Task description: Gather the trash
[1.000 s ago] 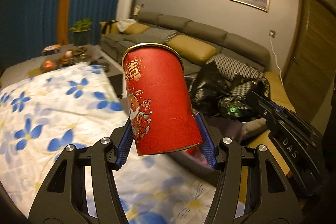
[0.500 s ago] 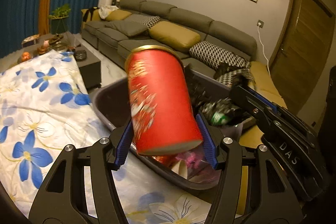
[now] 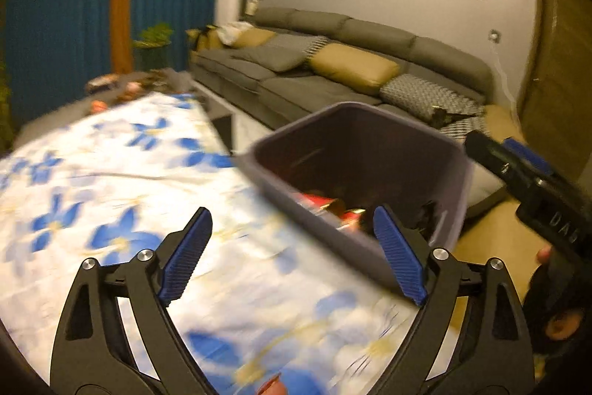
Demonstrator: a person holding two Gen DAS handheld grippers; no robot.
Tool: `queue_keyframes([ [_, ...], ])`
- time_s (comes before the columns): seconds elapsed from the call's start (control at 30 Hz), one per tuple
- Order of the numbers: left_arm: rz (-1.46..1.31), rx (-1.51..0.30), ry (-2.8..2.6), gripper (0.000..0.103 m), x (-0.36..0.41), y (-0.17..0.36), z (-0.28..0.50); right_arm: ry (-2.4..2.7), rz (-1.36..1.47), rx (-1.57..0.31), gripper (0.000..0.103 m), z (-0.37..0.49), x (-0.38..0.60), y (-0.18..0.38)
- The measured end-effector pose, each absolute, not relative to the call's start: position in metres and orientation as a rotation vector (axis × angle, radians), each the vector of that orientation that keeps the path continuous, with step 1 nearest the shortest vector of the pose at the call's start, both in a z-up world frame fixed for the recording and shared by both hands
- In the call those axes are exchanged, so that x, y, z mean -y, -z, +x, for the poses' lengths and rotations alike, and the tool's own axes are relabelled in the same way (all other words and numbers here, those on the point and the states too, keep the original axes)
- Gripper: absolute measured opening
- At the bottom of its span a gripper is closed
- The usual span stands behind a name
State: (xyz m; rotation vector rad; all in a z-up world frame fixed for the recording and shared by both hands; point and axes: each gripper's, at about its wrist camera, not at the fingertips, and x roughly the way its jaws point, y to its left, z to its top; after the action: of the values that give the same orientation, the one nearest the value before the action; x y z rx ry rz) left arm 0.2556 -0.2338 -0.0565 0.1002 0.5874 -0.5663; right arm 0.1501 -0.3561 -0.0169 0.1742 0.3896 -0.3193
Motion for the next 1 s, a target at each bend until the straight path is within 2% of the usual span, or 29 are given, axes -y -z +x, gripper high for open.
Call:
queue_keyframes([
  [0.1, 0.110, -0.566, 0.486, 0.089, 0.210, 0.051, 0.238, 0.313, 0.146, -0.389, 0.090, 0.143, 0.340, 0.014],
  [0.17, 0.094, -0.555, 0.428, 0.093, 0.189, 0.046, 0.224, 0.313, 0.127, -0.386, 0.097, 0.137, 0.329, 0.013],
  [0.23, 0.063, -0.546, 0.384, 0.097, 0.171, 0.041, 0.212, 0.302, 0.114, -0.371, 0.097, 0.130, 0.316, 0.011],
  [0.67, 0.004, -0.500, 0.211, 0.097, 0.071, 0.023, 0.136, 0.235, 0.119, -0.387, 0.097, 0.082, 0.241, 0.001],
  [1.0, -0.025, -0.490, 0.202, 0.097, 0.036, 0.012, 0.095, 0.205, 0.131, -0.375, 0.097, 0.043, 0.199, -0.007],
])
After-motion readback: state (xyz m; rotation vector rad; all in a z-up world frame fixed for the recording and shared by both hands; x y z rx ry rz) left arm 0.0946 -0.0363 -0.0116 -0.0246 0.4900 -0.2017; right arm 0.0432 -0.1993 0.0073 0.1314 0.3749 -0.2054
